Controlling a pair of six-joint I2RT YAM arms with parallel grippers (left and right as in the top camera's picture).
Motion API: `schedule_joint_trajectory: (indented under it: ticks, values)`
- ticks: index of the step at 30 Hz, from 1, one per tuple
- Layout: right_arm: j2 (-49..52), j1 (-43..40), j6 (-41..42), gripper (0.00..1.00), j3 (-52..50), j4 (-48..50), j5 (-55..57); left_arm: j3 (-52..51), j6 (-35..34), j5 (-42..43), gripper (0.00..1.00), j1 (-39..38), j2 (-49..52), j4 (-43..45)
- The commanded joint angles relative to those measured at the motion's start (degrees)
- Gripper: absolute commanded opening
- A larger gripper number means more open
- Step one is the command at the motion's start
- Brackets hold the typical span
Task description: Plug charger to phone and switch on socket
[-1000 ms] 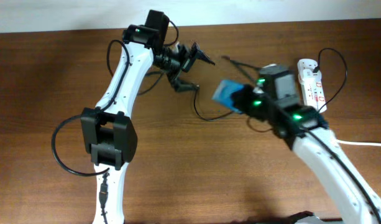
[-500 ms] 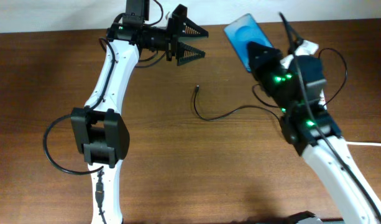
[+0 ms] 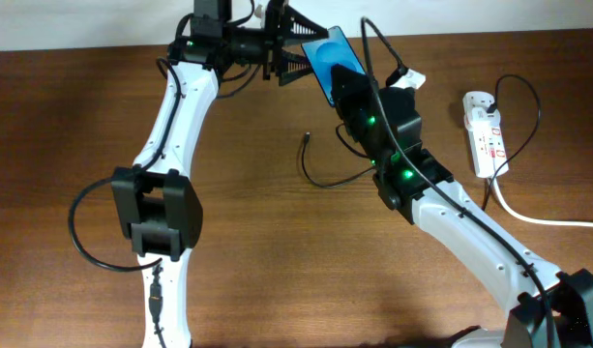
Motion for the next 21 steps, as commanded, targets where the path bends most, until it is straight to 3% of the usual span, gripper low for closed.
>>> schedule_joint_trajectory:
  ticks: [1,9,11,13,15,21]
  values:
    - [0.3,0.2,6.7,0.04,1.1,1.1,1.1,0.9,-8.3,-1.6,0.84,-1.6,0.0,5.7]
    - [1.4,0.2,8.3,0.04,1.1,2.6,1.1,0.9,-12.8,-3.4,0.78,-3.4,0.0,8.8]
    - [1.6,0.2,8.3,0.04,1.1,2.5,1.1,0.9,-13.6,-4.1,0.69,-3.4,0.0,8.8]
    - [2.0,0.2,8.3,0.04,1.1,2.5,1.0,0.9,-14.7,-4.7,0.50,-3.4,0.0,8.8]
    - [2.2,0.2,8.3,0.04,1.1,2.3,0.6,0.9,-14.9,-5.8,0.38,-3.4,0.0,8.8]
    - [2.2,0.2,8.3,0.04,1.1,2.3,0.0,0.9,-15.8,-6.9,0.22,-3.4,0.0,8.8]
